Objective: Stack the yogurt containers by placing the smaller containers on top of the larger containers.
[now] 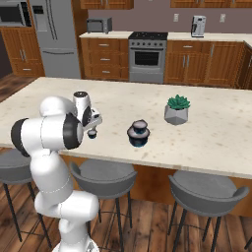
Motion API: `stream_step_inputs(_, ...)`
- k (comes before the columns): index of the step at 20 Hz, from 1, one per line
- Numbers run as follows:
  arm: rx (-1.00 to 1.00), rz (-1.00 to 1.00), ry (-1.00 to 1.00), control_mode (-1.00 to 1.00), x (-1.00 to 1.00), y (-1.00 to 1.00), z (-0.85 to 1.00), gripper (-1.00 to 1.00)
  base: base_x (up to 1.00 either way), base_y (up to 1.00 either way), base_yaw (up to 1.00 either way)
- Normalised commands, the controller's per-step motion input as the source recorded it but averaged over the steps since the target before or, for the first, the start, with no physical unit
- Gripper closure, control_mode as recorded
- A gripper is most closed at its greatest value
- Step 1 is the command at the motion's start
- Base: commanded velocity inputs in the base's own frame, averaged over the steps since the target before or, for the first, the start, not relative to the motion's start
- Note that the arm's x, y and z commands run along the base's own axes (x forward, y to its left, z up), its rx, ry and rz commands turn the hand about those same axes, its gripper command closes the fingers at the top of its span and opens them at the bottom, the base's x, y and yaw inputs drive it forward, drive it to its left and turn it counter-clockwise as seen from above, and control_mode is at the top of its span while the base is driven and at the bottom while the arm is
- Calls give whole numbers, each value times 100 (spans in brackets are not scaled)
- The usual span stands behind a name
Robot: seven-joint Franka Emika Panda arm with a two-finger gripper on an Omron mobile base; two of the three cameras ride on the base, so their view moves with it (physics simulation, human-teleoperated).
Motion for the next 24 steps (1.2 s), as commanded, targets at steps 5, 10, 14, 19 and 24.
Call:
stream_step_inputs(5, -1, 0, 0, -100, 20, 2, -11, -100, 0, 0, 0)
stream_step_inputs(10, 0, 0, 0, -100, 25, 0, -8, -100, 0, 0, 0)
stream_step_inputs(14, 0, 0, 0, -100, 14, 0, -9, -100, 0, 0, 0)
stream_step_inputs(19, -1, 0, 0, -100, 1, 0, -14, -100, 0, 0, 0)
stream_step_inputs(24, 0, 0, 0, -100, 5, 0, -11, -100, 0, 0, 0)
